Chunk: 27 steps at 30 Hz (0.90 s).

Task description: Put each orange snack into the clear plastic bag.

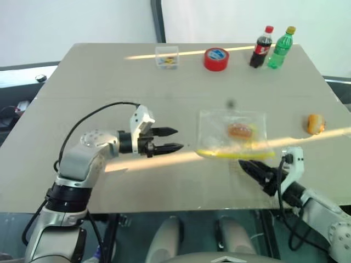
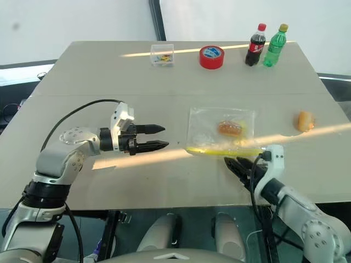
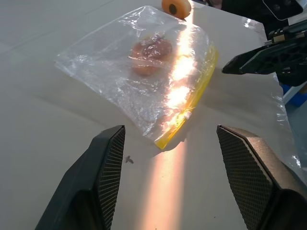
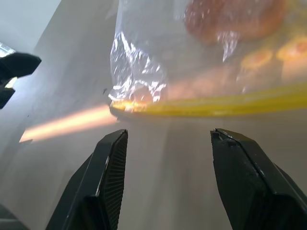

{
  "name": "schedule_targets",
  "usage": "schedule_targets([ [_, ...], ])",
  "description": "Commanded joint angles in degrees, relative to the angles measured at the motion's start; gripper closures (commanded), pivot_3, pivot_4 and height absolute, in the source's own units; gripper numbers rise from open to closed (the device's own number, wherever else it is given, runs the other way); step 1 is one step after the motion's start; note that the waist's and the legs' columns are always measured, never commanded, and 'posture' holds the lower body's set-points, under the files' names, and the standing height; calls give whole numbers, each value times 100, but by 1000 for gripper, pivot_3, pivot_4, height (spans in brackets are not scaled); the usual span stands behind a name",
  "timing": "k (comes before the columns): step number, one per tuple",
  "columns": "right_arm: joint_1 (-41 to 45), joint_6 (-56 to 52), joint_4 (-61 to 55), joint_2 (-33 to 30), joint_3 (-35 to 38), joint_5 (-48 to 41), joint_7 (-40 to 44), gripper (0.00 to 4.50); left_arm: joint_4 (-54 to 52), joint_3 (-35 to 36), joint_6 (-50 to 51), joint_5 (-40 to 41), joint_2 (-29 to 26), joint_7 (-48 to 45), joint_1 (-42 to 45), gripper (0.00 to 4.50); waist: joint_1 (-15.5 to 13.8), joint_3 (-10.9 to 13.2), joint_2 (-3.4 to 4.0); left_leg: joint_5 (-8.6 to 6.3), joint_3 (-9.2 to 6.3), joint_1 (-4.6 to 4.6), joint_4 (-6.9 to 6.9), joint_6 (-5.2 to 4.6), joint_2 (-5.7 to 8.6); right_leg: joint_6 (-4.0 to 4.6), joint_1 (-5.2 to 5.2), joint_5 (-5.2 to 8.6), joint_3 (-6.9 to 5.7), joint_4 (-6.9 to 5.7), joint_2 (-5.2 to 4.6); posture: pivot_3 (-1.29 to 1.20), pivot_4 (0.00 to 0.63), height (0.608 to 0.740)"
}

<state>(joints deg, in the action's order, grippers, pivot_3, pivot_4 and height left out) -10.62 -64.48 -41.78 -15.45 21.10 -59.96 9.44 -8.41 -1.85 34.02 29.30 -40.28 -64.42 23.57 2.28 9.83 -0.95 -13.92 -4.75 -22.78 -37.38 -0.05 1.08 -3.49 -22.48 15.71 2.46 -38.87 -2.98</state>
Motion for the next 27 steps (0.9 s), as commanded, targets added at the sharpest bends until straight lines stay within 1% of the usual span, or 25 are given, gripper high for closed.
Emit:
schedule_targets([
  [1, 219, 222, 94, 123, -123, -159, -360, 1719, -198, -40, -185, -63, -36, -30, -53, 1297, 10, 0, 1, 0, 3, 2, 0, 0, -3, 0, 0, 0, 3, -2, 2, 0, 150, 740],
  [5, 610, 626, 631, 257, -390, 298, -489, 1719, -216, -44, -157, -30, -24, -9, -58, 1297, 3, 0, 1, 0, 7, 3, 0, 0, -8, 0, -1, 0, 5, -1, 8, 0, 150, 740],
  [13, 983, 1514, 1222, 391, -734, 794, -112, 1719, -252, -55, -208, -74, 10, 55, -129, 1297, -7, 0, 1, 0, 8, -5, 1, 0, -8, 0, -5, 0, 5, 5, 8, 0, 150, 740],
  [16, 1231, 1692, 1397, 470, -851, 923, -120, 1719, -321, -149, -483, -287, 25, 129, -202, 1297, 8, 1, 2, 0, 11, -3, 2, 0, -9, 0, -8, 0, 8, 2, 8, 0, 150, 740],
  [17, 1288, 1727, 1457, 489, -871, 964, -145, 2229, -328, -186, -583, -365, 26, 151, -212, 1194, 6, 1, 2, 0, 11, -3, 2, 0, -10, 1, -9, 0, 8, 1, 9, 0, 150, 740],
  [18, 1331, 1764, 1502, 494, -892, 1003, -146, 2486, -326, -221, -677, -442, 34, 173, -215, 1194, 3, 1, 2, 0, 11, -3, 2, 0, -11, 1, -9, 0, 8, 1, 10, 0, 150, 740],
  [20, 1483, 1804, 1604, 539, -893, 993, -188, 3365, -245, -421, -1451, -1024, 41, 294, -212, 1194, -11, 1, 2, 0, 12, -3, 2, 0, -11, 1, -10, -1, 8, 2, 10, 0, 150, 740],
  [21, 1591, 1786, 1625, 556, -891, 953, -209, 3737, -213, -442, -1696, -1181, 132, 429, -166, 1194, -16, 1, 2, 0, 12, -4, 2, 0, -10, 1, -10, -1, 8, 3, 9, 0, 150, 740],
  [22, 1708, 1747, 1634, 588, -853, 865, -272, 4204, -194, -477, -1999, -1358, 189, 517, -122, 1194, -23, 1, 2, 0, 13, -5, 2, 0, -10, 1, -10, -1, 9, 3, 9, 0, 150, 740],
  [23, 1810, 1701, 1645, 623, -799, 770, -358, 4409, -161, -521, -2351, -1557, 216, 574, -105, 1194, -25, 1, 2, 0, 14, -5, 2, 0, -9, 2, -10, -1, 10, 3, 7, 0, 150, 740],
  [27, 2242, 1463, 1730, 768, -516, 201, -861, 4409, 195, -770, -4132, -2636, 253, 971, -11, 1194, -22, 1, 2, 0, 14, -5, 6, 1, -10, 2, -12, -1, 11, 3, 8, 0, 150, 740],
])
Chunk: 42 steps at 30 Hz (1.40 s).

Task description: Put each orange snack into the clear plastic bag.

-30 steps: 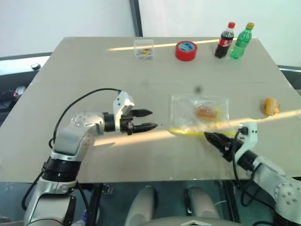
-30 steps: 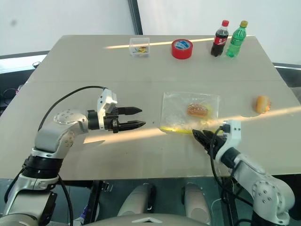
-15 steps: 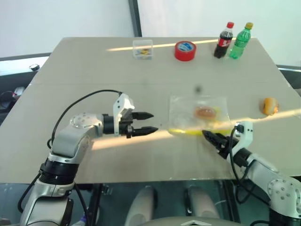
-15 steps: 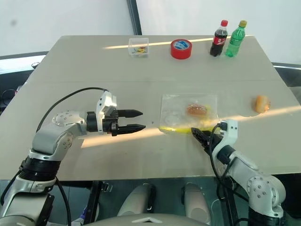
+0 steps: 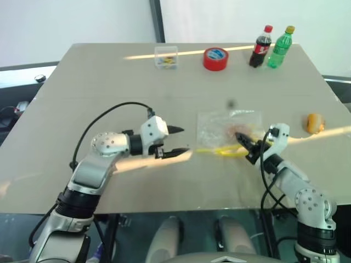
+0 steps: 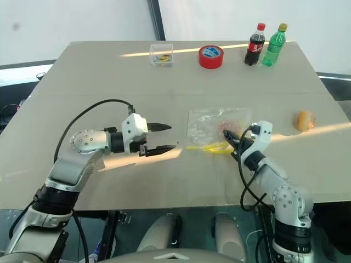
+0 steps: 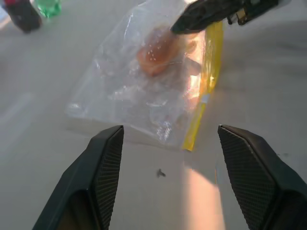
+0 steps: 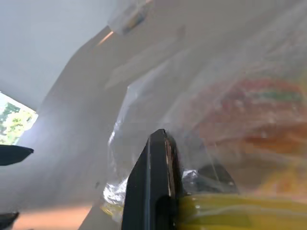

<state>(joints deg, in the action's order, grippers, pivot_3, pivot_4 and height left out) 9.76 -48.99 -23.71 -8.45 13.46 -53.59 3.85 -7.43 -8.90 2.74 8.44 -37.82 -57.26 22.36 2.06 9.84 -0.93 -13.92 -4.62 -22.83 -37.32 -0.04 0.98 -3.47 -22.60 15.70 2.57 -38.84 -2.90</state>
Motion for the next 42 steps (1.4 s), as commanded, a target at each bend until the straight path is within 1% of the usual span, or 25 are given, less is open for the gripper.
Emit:
schedule_targets([
  [1, 284, -129, -45, 105, 310, -572, -435, 4409, 176, -108, -1337, -727, 22, 341, 138, 1194, -1, 0, 0, 0, 1, 0, 1, 0, 0, 0, 0, 0, 0, 0, 0, 0, 150, 740],
  [4, 587, -240, 76, 278, 532, -1200, -1009, 4409, 548, -351, -2628, -1733, 54, 978, 276, 1194, -4, 0, 0, 0, 1, -3, 1, 0, 2, 0, -1, 0, 1, 1, -2, 0, 150, 740],
  [5, 670, -248, 114, 327, 592, -1409, -1177, 4409, 677, -425, -2935, -2008, 73, 1174, 291, 1194, -5, 0, 0, 0, 1, -2, 1, 0, 2, 0, -1, 0, 1, 1, -2, 0, 150, 740],
  [7, 773, -242, 166, 351, 647, -1679, -1428, 4409, 857, -508, -3182, -2218, 155, 1381, 286, 1194, -3, 0, 1, 0, 2, -2, 1, 0, 4, 0, -1, 0, 2, 0, -3, 0, 150, 740],
  [12, 831, -230, 205, 227, 581, -2053, -1747, 4409, 1106, -697, -3173, -2765, 499, 1846, 450, 1194, 2, 0, 1, -1, 0, -7, 2, -2, 7, -1, -2, 0, -1, 1, -3, 0, 150, 740],
  [13, 835, -219, 208, 209, 556, -2102, -1788, 4409, 1170, -739, -3150, -2979, 579, 2026, 500, 1194, 6, 0, 1, -1, 0, -6, 2, -2, 7, -1, -2, 0, -1, -1, -3, 0, 150, 740],
  [16, 835, -195, 195, 142, 489, -2220, -1857, 4409, 1308, -819, -2904, -3244, 822, 2284, 633, 1194, 15, 0, 2, 0, 0, -6, 1, -2, 10, -1, -2, 0, -1, -2, -2, 0, 150, 740],
  [22, 808, -103, 132, 50, 365, -2353, -1952, 4409, 1629, -1048, -2812, -3513, 1125, 2480, 762, 1194, 31, 0, 2, 0, 0, -5, 1, -2, 18, -1, -2, 0, 0, -3, -1, 0, 150, 740],
  [23, 796, -88, 124, 35, 345, -2363, -1958, 4500, 1653, -1073, -2793, -3500, 1156, 2459, 777, 1715, 31, 0, 2, 0, 0, -5, 1, -2, 18, -1, -2, 0, -1, -3, -1, 0, 150, 740],
  [24, 786, -71, 116, 24, 327, -2381, -1966, 4500, 1673, -1087, -2784, -3513, 1177, 2465, 792, 2098, 31, 0, 2, 0, 0, -5, 1, -2, 18, -1, -2, 0, -1, -3, -1, 0, 150, 740],
  [25, 780, -58, 102, 17, 308, -2391, -1978, 4500, 1687, -1089, -2769, -3523, 1187, 2474, 788, 2348, 32, 0, 2, 0, -1, -5, 1, -2, 18, -1, -2, 0, -1, -3, -1, 0, 150, 740],
  [26, 774, -48, 86, 7, 288, -2399, -1987, 4500, 1698, -1093, -2751, -3555, 1196, 2510, 796, 3000, 28, 0, 2, 0, 0, -5, 1, -2, 18, -1, -2, 0, -1, -3, -1, 0, 150, 740],
  [27, 768, -41, 70, 4, 273, -2406, -1998, 4500, 1702, -1091, -2732, -3572, 1203, 2537, 800, 3190, 28, 0, 1, 0, -1, -6, 1, -2, 17, -1, -2, 0, -1, -2, -1, 0, 150, 740],
  [28, 761, -29, 58, -1, 254, -2411, -2008, 4500, 1701, -1094, -2709, -3584, 1212, 2563, 805, 3781, 27, 0, 2, 0, -1, -6, 1, -2, 16, -1, -2, 0, 0, -2, -2, 0, 150, 740],
  [30, 751, -16, 40, -35, 215, -2411, -2015, 4500, 1671, -1085, -2652, -3610, 1235, 2641, 811, 4451, 27, 0, 2, 0, -2, -6, 1, -2, 15, -1, -2, 0, -1, -2, -2, 0, 150, 740],
  [35, 721, -3, -14, -305, 66, -2222, -1766, 4500, 1668, -1054, -2480, -3693, 1235, 2771, 856, 4451, 26, 0, 2, 0, -1, -6, 1, -2, 17, -1, -2, 0, -1, -2, -2, 0, 150, 740],
  [38, 682, 29, -28, -434, 5, -2089, -1686, 3638, 1648, -1051, -2392, -3704, 1226, 2808, 875, 4500, 26, 0, 2, 0, -3, -6, 1, -2, 17, -1, -2, 0, -2, -2, -2, 0, 150, 740],
  [40, 667, 4, -68, -551, -53, -1985, -1618, 2659, 1614, -1034, -2282, -3671, 1237, 2813, 885, 4500, 26, 0, 1, 0, -2, -6, 1, -2, 17, -1, -2, 0, -2, -2, -2, 0, 150, 740],
  [42, 664, -89, -178, -828, -210, -1683, -1485, 1758, 1596, -1019, -2161, -3625, 1256, 2801, 906, 4500, 25, 0, 2, 0, -2, -6, 1, -2, 17, -1, -2, 0, -2, -2, -2, 0, 150, 740],
])
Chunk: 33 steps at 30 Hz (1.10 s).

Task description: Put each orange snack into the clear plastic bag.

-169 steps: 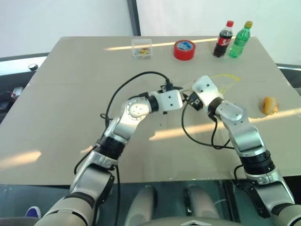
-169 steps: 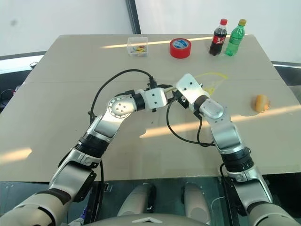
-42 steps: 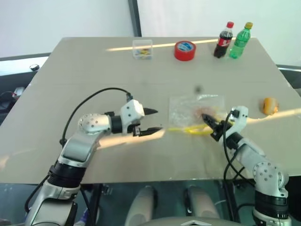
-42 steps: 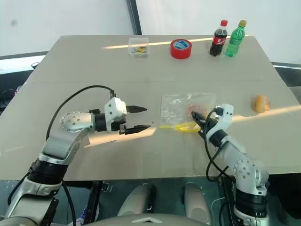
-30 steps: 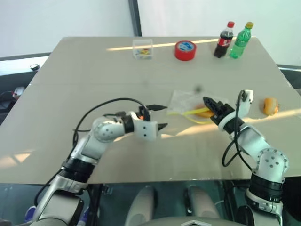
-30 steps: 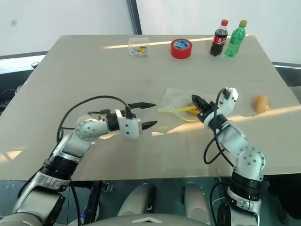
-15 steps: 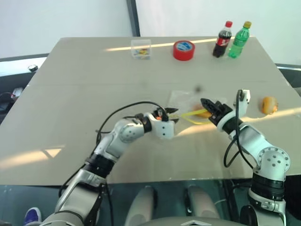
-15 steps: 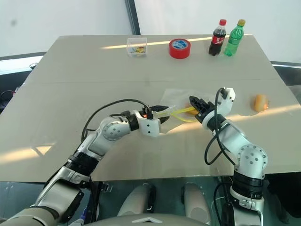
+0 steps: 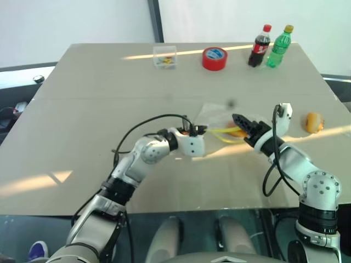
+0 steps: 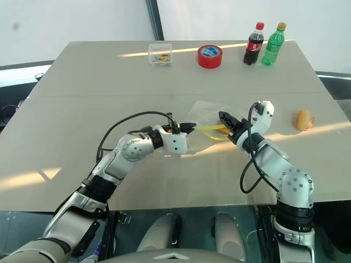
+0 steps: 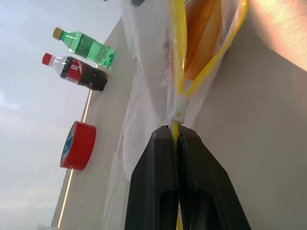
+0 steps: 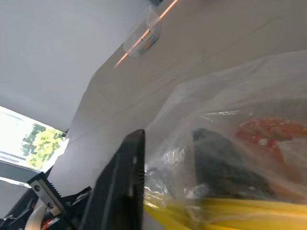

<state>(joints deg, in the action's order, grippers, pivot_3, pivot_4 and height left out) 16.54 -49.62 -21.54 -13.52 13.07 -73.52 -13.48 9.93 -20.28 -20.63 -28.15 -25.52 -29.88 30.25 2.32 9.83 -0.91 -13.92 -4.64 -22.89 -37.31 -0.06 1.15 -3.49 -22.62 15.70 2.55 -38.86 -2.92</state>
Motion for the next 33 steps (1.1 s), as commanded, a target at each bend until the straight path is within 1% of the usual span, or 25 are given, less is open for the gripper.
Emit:
schedule_targets([
  [1, -24, -98, -483, -489, -254, 395, 357, 1539, -140, 130, 234, 70, 37, 57, 120, 4500, -2, 0, 0, 0, 0, 0, 0, 0, 0, 0, 0, 0, 0, 0, 0, 0, 150, 740],
  [6, -307, -496, -1121, -1538, -569, 655, 1139, 1539, -16, 132, 412, 170, 53, 37, 136, 4500, -15, 0, 0, 0, -3, -4, -2, 0, 1, -1, 0, 0, -3, 2, -1, 0, 150, 740],
  [9, -606, -550, -1485, -2069, -411, 517, 1665, 1539, 107, 120, 353, 185, -29, 40, 132, 4500, -25, 0, -1, 0, -7, -7, -2, 0, 1, -1, 1, 1, -6, 4, -2, 0, 150, 740],
  [13, -1230, -345, -1910, -2674, 220, 385, 2357, 1539, 215, 260, 241, 495, -180, -60, 55, 4500, -40, 1, -2, 0, -9, -9, -4, 0, 1, -1, 2, 1, -8, 5, -4, 0, 150, 740],
  [18, -1617, 72, -1997, -2907, 749, 535, 2871, 1539, 328, 392, 69, 959, -378, -329, -17, 4500, -32, 1, -3, 0, -9, -6, -6, -1, -2, -1, 4, 1, -9, 3, -4, 0, 150, 740],
  [23, -1686, 292, -1830, -3029, 912, 931, 3063, 1539, 439, 446, -59, 1152, -467, -414, -26, 4500, -45, 1, -4, 0, -8, -6, -7, -1, -1, -1, 5, 1, -8, 3, -4, 0, 150, 740],
  [25, -1624, 419, -1676, -3015, 960, 1222, 2999, 1539, 469, 466, -91, 1165, -487, -380, -21, 4500, -55, 1, -4, 0, -8, -6, -7, -1, -1, -1, 5, 1, -8, 4, -5, 0, 150, 740],
  [29, -1205, 761, -886, -2981, 945, 2462, 2355, 1539, 611, 568, -120, 1113, -539, -241, 17, 4500, -53, 1, -4, 0, -3, -3, -10, -1, 2, -2, 6, 0, -5, 2, -5, 0, 150, 740],
  [33, -948, 1149, -282, -3127, 684, 3693, 2177, 1539, 681, 629, -159, 1098, -595, -181, 49, 4500, -64, 1, -4, 0, -5, -3, -9, 0, 7, -2, 4, 0, -7, 1, -3, 0, 150, 740],
])
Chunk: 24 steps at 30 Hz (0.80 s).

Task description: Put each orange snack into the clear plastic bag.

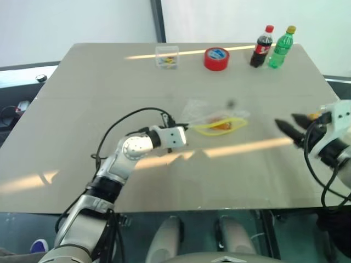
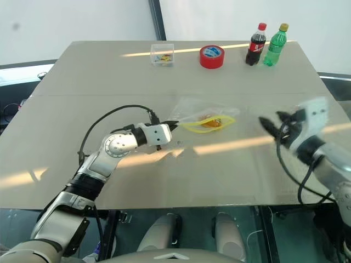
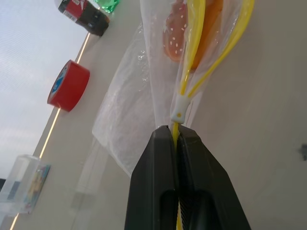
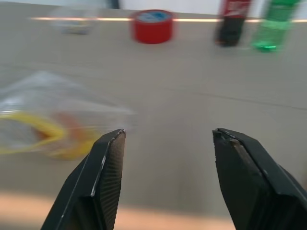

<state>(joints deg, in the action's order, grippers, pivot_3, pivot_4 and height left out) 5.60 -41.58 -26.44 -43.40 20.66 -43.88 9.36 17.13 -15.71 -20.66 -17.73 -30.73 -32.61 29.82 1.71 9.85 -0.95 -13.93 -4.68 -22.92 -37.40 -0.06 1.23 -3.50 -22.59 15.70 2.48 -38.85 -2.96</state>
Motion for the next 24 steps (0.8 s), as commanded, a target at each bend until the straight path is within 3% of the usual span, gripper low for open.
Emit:
schedule_targets([
  [1, 183, 389, 347, -169, -166, 1002, -138, 1539, -13, 176, -179, 54, -98, 93, 95, 4500, -4, 0, 0, 0, 0, -1, 1, 0, -1, 0, -1, 0, 0, 1, 0, 0, 150, 740],
  [3, 225, 517, 633, -203, -352, 1529, -157, 1539, 119, 201, -229, -19, -165, 199, 113, 4500, -3, 0, 0, 0, 4, -1, 0, 0, -1, 0, -1, 0, 3, 2, -2, 0, 150, 740],
  [6, 329, 563, 988, -110, -491, 2044, -263, 236, 355, 223, -350, -161, -274, 431, 169, 4500, 2, 0, 0, 0, 6, 0, 0, 0, 0, 0, -1, 0, 4, 0, -2, 0, 150, 740],
  [7, 368, 549, 1094, -49, -513, 2130, -270, 23, 405, 257, -390, -167, -291, 514, 201, 4500, -1, 0, 0, 0, 6, 1, 0, 0, 1, 0, -1, 0, 4, -1, -2, 0, 150, 740],
  [14, 1139, 372, 2270, 649, -185, 2262, -552, 23, 185, 457, -271, 97, -252, 518, 436, 4500, 12, 0, 1, 0, 5, 1, -1, 0, 1, 1, 0, -1, 4, -3, -4, 0, 150, 740],
  [24, 1860, 767, 3931, 869, -32, 2754, -788, 23, -270, 542, 247, 211, -212, 260, 530, 4500, 20, -1, 2, 0, 9, -1, 0, 0, 6, 1, -2, -1, 6, -1, -4, 0, 150, 740],
])
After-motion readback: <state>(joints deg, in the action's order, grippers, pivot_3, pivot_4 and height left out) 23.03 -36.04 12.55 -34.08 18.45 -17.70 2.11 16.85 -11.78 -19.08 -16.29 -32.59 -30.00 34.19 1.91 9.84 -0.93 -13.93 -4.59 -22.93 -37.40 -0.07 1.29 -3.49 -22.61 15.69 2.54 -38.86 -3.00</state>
